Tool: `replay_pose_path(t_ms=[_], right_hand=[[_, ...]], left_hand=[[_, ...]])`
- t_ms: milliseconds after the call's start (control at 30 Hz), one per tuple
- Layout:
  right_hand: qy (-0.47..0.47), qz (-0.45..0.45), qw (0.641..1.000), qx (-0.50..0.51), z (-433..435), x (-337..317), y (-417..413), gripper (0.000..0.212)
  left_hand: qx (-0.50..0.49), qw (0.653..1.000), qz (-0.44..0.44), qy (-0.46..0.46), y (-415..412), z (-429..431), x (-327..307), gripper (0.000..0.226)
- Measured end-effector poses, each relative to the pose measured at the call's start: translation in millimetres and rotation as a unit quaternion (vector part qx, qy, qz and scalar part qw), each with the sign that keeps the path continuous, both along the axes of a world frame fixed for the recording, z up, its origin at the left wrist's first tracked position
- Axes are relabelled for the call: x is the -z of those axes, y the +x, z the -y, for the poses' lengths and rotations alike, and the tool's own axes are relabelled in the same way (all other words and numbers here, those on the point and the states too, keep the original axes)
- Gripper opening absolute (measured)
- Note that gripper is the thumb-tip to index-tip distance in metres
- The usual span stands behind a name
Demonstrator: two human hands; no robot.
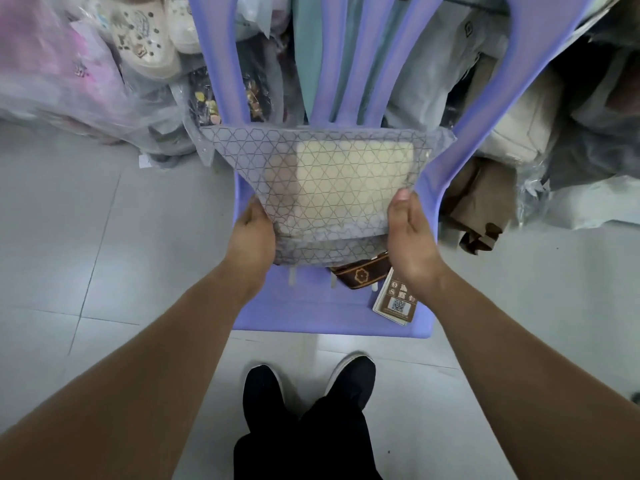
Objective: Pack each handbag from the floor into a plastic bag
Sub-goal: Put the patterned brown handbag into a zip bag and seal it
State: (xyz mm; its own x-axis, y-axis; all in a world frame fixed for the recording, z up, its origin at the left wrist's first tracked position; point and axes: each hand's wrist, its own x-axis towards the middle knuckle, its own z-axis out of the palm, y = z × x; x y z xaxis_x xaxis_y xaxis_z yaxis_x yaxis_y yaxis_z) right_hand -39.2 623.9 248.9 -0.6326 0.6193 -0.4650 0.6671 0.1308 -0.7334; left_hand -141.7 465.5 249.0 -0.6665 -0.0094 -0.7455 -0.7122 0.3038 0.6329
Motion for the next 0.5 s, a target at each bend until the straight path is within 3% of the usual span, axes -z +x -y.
replay_pose_path(t_ms=[167, 233, 300, 433, 500], right_hand=[[-0.093, 0.031, 0.994, 0.048, -5.0, 3.5, -5.8, 0.070], [-0.155, 0.024, 0.985, 0.069, -13.5, 20.5, -0.5, 0.089], [-0.160, -0.003, 0.986, 0.046, -23.8, 35.9, 7.3, 0.098], [-0.190, 0.011, 0.980, 0.065, -12.5, -7.5, -11.9, 0.079], [-0.183, 0.030, 0.982, 0.035, -15.6, -22.5, -14.3, 0.075]], left_hand=[[0.002, 0.999, -0.025, 0.028, -3.6, 0.3, 1.4, 0.033], [-0.002, 1.000, -0.010, 0.016, -2.4, -3.3, -2.2, 0.033], [-0.018, 0.999, 0.014, 0.024, 1.7, -7.5, -6.3, 0.040], [-0.052, 0.993, 0.062, 0.084, 4.4, -10.7, -18.1, 0.070], [-0.042, 0.995, 0.056, 0.070, -3.9, -8.8, -27.3, 0.086]])
